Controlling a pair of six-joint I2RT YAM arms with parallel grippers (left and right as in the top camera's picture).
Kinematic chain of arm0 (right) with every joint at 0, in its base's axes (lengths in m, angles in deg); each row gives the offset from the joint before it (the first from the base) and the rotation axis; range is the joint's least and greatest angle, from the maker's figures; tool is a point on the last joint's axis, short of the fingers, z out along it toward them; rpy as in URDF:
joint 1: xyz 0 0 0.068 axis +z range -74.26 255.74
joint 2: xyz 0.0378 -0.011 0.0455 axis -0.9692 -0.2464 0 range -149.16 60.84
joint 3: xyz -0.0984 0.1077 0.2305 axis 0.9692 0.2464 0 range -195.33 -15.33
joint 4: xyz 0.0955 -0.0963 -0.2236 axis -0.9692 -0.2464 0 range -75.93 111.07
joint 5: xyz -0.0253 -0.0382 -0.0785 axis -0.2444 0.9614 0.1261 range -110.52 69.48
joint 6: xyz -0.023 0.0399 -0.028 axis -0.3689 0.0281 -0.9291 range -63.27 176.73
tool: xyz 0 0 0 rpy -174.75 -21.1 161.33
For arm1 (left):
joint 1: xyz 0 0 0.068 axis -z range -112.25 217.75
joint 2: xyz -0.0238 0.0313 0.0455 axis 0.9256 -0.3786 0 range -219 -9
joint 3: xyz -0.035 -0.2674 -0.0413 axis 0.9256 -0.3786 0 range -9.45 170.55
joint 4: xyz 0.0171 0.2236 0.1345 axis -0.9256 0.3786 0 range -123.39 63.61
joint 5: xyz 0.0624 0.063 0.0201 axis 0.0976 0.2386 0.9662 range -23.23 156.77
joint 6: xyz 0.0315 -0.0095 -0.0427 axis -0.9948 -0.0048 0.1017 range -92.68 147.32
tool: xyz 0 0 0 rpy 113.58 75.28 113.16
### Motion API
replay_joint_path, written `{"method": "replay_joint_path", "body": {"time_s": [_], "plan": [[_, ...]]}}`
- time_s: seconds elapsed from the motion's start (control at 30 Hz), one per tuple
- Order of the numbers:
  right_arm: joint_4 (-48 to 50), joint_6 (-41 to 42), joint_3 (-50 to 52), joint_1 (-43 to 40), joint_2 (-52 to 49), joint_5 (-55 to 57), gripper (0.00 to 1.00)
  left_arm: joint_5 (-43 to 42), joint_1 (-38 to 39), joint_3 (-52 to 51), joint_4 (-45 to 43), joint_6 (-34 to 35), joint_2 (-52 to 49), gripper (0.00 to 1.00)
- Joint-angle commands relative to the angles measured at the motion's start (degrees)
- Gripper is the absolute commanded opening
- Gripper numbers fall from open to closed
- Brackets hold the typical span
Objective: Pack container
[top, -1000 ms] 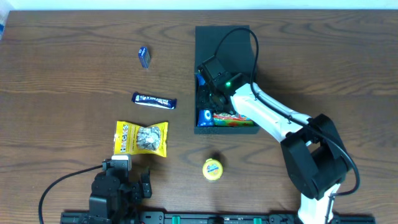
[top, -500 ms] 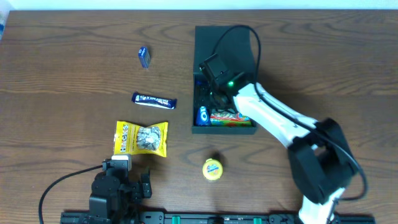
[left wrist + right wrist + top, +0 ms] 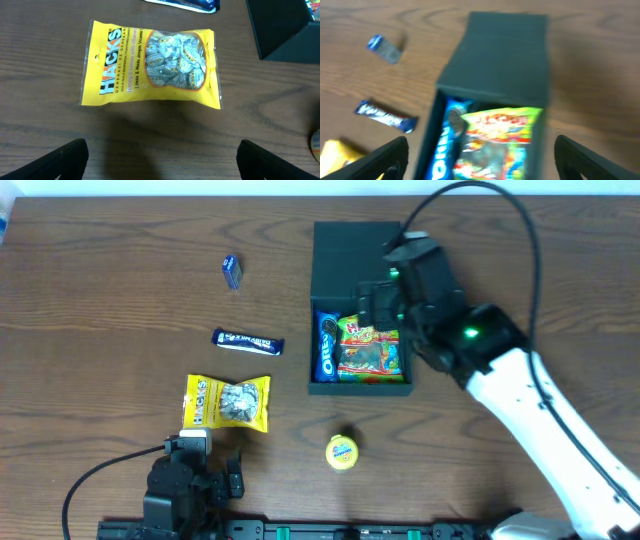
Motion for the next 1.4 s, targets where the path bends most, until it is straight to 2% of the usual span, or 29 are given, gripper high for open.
{"method": "replay_joint_path", "body": {"time_s": [0.0, 0.17, 0.57, 0.9, 1.03, 1.37], "plan": [[0.1, -1.7, 3.4, -2.9, 4.8, 2.8, 0.95, 1.5, -0.3, -1.1, 2.8, 0.0, 0.4, 0.96], [4.5, -4.1, 14.4, -9.7, 15.6, 2.7, 0.97, 1.5, -0.3, -1.1, 2.8, 0.0, 0.4, 0.96], [0.9, -9.1, 28.9, -22.7, 33.2, -4.7, 0.99, 1.5, -0.3, -1.1, 2.8, 0.0, 0.4, 0.96], [-10.4, -9.4, 30.0, -23.8, 34.8, -8.7, 0.99, 1.5, -0.3, -1.1, 2.8, 0.0, 0.4, 0.96], [-12.5, -10.3, 30.0, -23.8, 34.8, -13.1, 0.99, 1.5, -0.3, -1.1, 2.8, 0.0, 0.4, 0.95], [-17.9, -10.1, 30.0, -23.8, 34.8, -13.2, 0.99, 1.5, -0.3, -1.1, 2.8, 0.0, 0.4, 0.96]]}}
